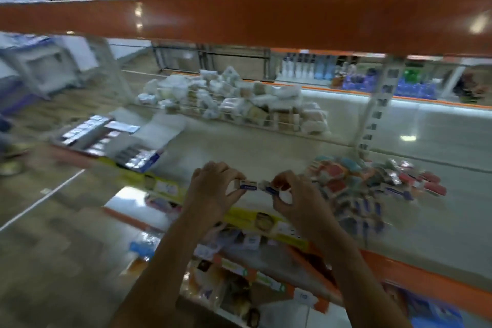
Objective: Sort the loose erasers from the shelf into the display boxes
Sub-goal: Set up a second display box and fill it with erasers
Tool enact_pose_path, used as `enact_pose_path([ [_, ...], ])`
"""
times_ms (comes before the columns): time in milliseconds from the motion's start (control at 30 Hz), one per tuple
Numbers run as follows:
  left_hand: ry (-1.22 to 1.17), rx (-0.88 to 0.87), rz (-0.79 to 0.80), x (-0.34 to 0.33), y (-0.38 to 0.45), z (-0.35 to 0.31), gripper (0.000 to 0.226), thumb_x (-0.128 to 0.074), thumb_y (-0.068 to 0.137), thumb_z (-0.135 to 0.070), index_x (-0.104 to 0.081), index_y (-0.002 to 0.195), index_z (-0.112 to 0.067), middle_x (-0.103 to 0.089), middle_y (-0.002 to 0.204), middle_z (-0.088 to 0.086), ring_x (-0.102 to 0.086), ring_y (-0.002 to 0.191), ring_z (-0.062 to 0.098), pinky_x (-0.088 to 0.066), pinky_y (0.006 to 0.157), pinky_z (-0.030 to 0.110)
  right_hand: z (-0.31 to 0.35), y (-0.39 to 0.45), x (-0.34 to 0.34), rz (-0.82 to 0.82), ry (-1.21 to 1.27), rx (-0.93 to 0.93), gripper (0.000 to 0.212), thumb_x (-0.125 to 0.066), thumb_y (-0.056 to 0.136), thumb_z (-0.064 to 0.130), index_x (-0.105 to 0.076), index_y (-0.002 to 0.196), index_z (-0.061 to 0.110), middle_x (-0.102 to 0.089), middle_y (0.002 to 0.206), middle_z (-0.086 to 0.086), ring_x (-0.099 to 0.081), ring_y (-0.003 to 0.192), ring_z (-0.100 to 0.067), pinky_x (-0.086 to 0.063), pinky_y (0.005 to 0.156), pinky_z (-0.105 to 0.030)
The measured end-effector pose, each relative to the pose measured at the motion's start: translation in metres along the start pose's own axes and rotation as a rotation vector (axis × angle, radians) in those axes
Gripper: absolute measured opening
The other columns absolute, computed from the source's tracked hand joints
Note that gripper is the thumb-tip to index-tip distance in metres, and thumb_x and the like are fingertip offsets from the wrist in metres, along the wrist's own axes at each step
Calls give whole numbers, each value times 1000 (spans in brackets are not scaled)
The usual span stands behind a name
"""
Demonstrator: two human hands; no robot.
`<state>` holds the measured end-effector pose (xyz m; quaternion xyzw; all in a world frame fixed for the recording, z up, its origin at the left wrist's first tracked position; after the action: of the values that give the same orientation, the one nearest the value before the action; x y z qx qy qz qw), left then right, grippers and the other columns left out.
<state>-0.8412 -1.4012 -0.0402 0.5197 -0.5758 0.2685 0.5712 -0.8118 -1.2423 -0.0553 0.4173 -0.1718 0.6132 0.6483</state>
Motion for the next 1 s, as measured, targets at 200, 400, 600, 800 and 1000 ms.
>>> enact_pose_path([
  [200,-26,133,-116,61,-51,127,23,-73,77,-30,-72,98,-21,-67,96,1,-59,99,26,-40,83,34,103,41,-96,107,81,102,22,-66,79,11,-57,98,12,-54,85,5,-52,85,-18,-43,73,-26],
  [400,16,191,-105,89,-77,242,24,-60,88,-39,-65,110,-29,-62,113,-9,-51,111,17,-36,91,33,182,77,-184,171,120,75,28,-67,80,18,-59,105,10,-62,98,-9,-57,93,-25,-45,82,-35],
  [600,-65,181,-182,90,-63,301,24,-67,85,-34,-70,104,-21,-67,104,-4,-57,99,20,-44,85,35,203,115,-223,183,79,61,28,-65,83,16,-60,110,14,-62,100,-5,-57,93,-22,-46,81,-31],
  [800,-80,133,-170,77,-15,342,27,-67,85,-34,-69,107,-19,-67,107,-1,-57,101,20,-46,85,38,201,168,-241,115,-25,93,30,-64,80,12,-67,108,21,-65,99,1,-55,94,-17,-34,73,-22],
  [1000,-122,98,-139,60,43,370,25,-71,82,-30,-70,103,-18,-68,103,-1,-58,98,23,-45,85,40,185,220,-262,110,-81,-5,19,-63,81,16,-55,98,21,-59,89,0,-55,83,-18,-46,68,-30],
])
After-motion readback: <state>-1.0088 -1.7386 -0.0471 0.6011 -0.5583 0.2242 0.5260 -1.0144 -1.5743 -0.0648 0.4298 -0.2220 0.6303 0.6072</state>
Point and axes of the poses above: each hand's wrist, its own y-axis towards the middle knuckle, its own x-axis out of the back of the hand, z = x × y, the point moved 8 cm from there along y, towards the middle knuckle
